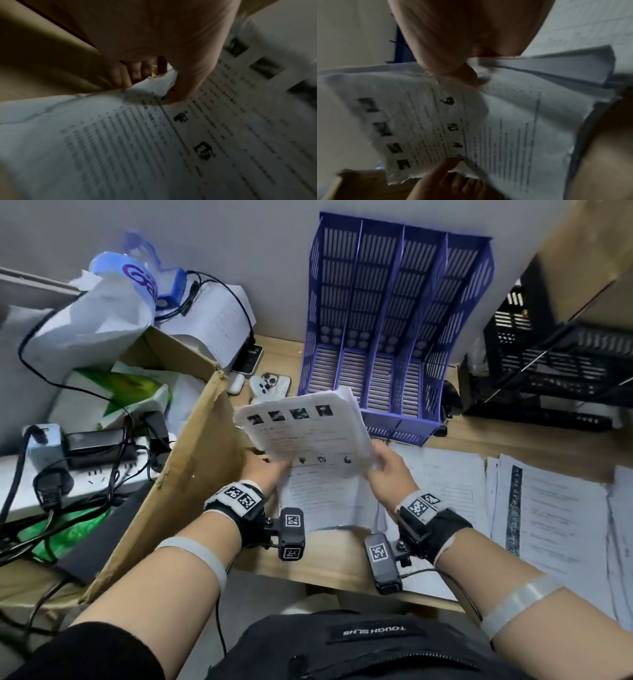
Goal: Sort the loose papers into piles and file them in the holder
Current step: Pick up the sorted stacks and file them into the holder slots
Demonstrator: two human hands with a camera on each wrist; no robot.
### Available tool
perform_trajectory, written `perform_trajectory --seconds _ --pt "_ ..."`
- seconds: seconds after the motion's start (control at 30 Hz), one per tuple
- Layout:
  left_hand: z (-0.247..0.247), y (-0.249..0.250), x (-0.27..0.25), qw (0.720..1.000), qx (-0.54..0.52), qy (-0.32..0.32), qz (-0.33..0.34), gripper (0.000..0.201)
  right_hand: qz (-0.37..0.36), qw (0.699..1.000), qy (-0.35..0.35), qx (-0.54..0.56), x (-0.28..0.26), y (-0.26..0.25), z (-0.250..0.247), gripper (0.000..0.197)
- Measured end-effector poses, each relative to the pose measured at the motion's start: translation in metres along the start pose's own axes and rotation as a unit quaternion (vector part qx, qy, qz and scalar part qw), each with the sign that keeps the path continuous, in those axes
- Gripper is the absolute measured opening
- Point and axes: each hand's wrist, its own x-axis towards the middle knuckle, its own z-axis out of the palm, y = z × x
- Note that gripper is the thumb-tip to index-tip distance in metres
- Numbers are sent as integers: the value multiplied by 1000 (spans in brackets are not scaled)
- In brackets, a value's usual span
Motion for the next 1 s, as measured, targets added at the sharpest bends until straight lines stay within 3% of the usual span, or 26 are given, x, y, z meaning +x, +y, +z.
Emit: perform_trajectory --seconds 0.1,0.2,0.27,0.33,0.43,0.6,0.7,0.77,0.83,0.87,0.93,1.0 --pt "0 36 -10 989 -15 49 136 38 -51 998 35 32 8 -27 -12 26" --pt "-2 62 -23 972 -79 45 219 20 -90 990 73 80 4 -56 -22 43" --pt "-2 62 -27 965 -133 23 225 19 -96 987 95 84 2 -58 -20 49" --pt "0 53 -28 966 -130 8 225 30 -54 990 103 74 2 -44 -13 54" --pt "7 32 -25 962 -115 -65 237 49 7 995 63 80 -2 -20 -4 70" --pt "20 18 -25 975 -57 -62 207 16 37 989 66 128 3 5 -4 63" --pt "25 21 -27 980 -14 -46 193 21 68 989 65 110 11 0 -10 47" --pt "22 30 -28 980 4 -35 196 27 83 987 139 12 16 -7 -18 43" --pt "14 43 -29 977 -9 -35 208 28 96 972 207 -61 19 -20 -26 52" --pt "10 52 -30 974 -22 -23 226 29 98 979 174 -45 20 -33 -27 54" --pt "0 71 -32 957 -16 24 288 36 78 996 30 40 18 -68 -23 61" --pt "-5 92 -36 936 3 54 347 39 22 994 -75 71 16 -113 -19 85"
